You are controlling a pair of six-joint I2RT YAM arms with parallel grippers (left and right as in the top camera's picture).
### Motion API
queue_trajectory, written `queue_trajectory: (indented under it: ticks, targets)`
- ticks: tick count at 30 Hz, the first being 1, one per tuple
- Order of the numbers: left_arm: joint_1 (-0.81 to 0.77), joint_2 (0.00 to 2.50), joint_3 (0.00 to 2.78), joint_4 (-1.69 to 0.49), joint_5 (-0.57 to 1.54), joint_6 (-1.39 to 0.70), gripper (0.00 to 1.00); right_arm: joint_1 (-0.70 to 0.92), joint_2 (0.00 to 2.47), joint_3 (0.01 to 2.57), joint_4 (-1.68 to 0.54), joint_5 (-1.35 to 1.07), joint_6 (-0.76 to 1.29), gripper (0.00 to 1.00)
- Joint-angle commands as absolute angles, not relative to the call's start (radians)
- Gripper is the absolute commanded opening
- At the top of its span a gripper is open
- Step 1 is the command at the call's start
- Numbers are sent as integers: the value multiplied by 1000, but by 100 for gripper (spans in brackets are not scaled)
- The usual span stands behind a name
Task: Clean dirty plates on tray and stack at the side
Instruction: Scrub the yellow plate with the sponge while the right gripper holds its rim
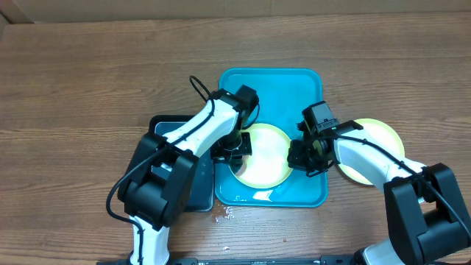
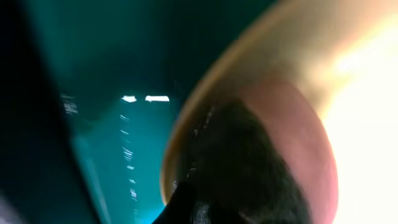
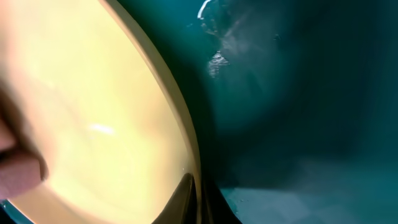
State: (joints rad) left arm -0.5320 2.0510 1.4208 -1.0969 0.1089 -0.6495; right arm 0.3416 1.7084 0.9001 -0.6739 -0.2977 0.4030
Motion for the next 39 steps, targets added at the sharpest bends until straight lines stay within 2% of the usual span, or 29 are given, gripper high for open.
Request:
queue_trajectory:
  ticks: [1,5,11,13,17,26,33,39]
  targets:
    - [-505,2048,1397,-1086,-62,-685,4,346,1718,890,-682,-247,374,4]
    - [-513,2048,1396,-997,15,-685,4,346,1718,890,-682,-247,374,4]
    - [-519,2052,1388,-780,365,-685,4,346,1718,890,-681,-247,374,4]
    - [-532,2060,1378,-724,422,-689,4,346,1718,890,-682,-247,374,4]
    - [-572,2101,1370,-698,441,-712,4,346,1718,890,-681,-247,374,4]
    - [-676,2169,1371,-677,706,-626,4,346,1718,890,-676,-247,374,4]
    - [-666,2166,1371,-792,696,-587,4,346,1718,890,-677,-247,374,4]
    - [-600,2155,1371,-968,494,-583,4,346,1718,890,-677,-247,374,4]
